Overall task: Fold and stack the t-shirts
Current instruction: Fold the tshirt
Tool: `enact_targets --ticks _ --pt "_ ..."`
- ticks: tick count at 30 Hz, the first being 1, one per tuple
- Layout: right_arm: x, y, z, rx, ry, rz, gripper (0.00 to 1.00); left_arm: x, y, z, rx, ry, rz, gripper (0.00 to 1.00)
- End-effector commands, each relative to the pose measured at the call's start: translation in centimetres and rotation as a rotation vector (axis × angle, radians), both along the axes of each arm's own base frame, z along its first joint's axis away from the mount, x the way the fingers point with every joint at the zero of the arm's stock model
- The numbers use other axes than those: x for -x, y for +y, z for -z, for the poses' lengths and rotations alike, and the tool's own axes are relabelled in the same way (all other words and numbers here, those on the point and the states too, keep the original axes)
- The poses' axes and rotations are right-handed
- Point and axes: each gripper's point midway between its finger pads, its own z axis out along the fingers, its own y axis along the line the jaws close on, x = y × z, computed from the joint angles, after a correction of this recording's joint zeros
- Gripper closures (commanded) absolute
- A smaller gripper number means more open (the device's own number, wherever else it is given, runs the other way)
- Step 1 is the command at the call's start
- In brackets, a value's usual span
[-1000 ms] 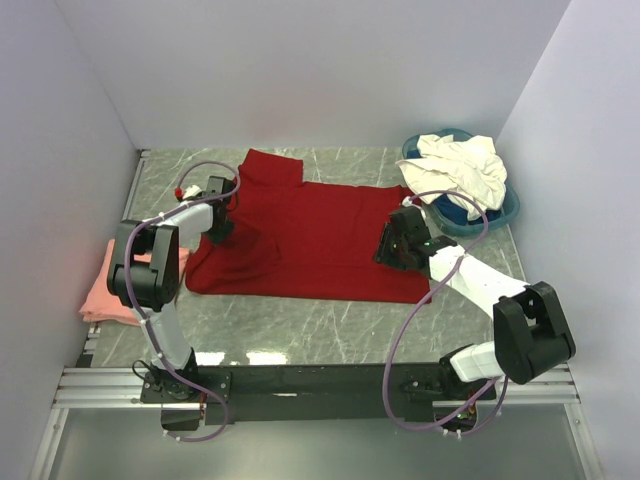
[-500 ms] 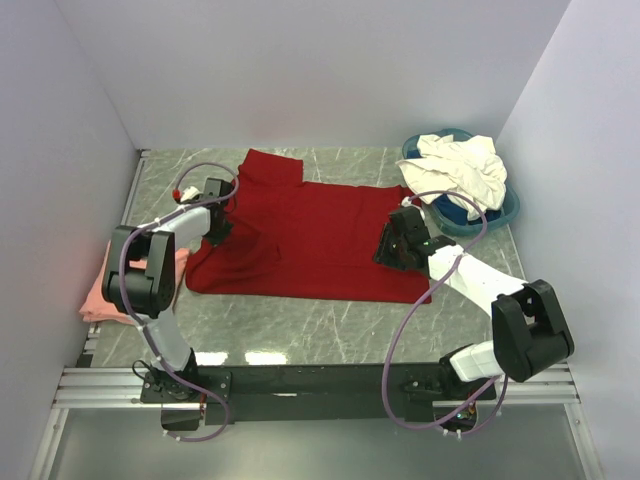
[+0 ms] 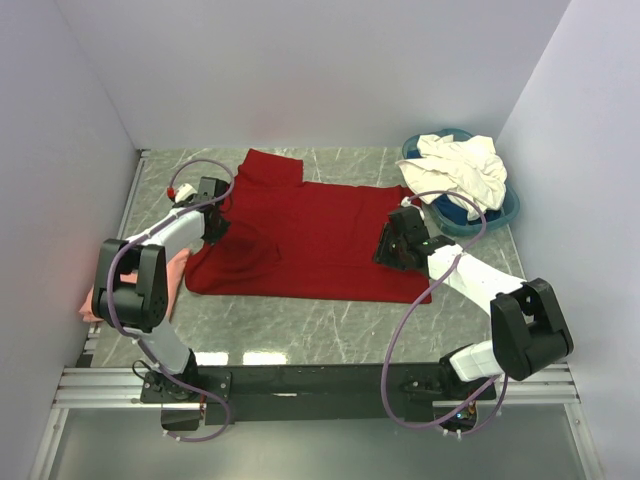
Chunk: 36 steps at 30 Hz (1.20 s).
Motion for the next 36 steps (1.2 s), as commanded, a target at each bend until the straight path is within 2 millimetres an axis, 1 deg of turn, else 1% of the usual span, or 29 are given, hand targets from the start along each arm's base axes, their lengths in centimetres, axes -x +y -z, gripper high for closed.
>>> enact_targets --ticks 1,7,8,10,11,13,14,16,21,27,30,31,33,34,36 --pt "-1.2 0.5 -0.8 -0.007 -0.041 -0.009 0.56 -0.3 -0.2 -2.1 0.012 -0.046 0.01 0.98" --pt "-1.2 0.6 -0.7 -0.003 -0.039 -0.012 0.56 -0.6 -0.5 -1.9 0.021 -0.037 0.023 0.95" --pt "-1.2 0.5 -0.7 -0.002 -0.039 -0.013 0.56 -0.6 -0.6 -1.7 0.024 -0.036 0.023 0.91" --pt "-1.2 0.5 -0.6 -0.001 -0.036 -0.01 0.56 -0.6 -0.7 -1.5 0.03 -0.034 0.028 0.9" --pt "-1.2 0.6 -0.6 -0.002 -0.036 -0.014 0.56 -0.4 -0.6 -1.3 0.028 -0.03 0.027 0.86" --pt "-1.2 0.7 -0.5 -0.004 -0.032 -0.017 0.56 -0.3 -0.7 -1.1 0.031 -0.028 0.028 0.84" --pt "-1.2 0.7 -0.6 -0.005 -0.033 -0.015 0.56 -0.2 -0.6 -1.0 0.03 -0.03 0.027 0.79" --pt "-1.2 0.7 -0.5 -0.005 -0.033 -0.018 0.56 -0.1 -0.6 -0.9 0.029 -0.027 0.03 0.75" --pt "-1.3 0.8 -0.4 -0.007 -0.029 -0.02 0.56 0.2 -0.6 -0.4 0.027 -0.018 0.04 0.72" --pt "-1.3 0.8 -0.2 -0.006 -0.024 -0.02 0.56 0.1 -0.6 0.2 0.021 -0.005 0.038 0.75" --pt "-1.3 0.8 -0.2 -0.005 -0.025 -0.02 0.56 0.0 -0.6 0.4 0.02 -0.002 0.038 0.82" --pt "-1.3 0.8 -0.2 -0.004 -0.025 -0.021 0.56 0.0 -0.6 0.4 0.022 -0.003 0.039 0.87" --pt "-1.3 0.8 -0.3 -0.004 -0.027 -0.019 0.56 0.0 -0.6 0.4 0.021 -0.003 0.042 0.92" --pt "-1.3 0.7 -0.3 -0.003 -0.026 -0.02 0.56 0.0 -0.7 0.4 0.022 -0.003 0.044 0.98" --pt "-1.3 0.8 -0.3 -0.004 -0.026 -0.021 0.56 -0.2 -0.6 0.2 0.021 -0.009 0.045 0.99"
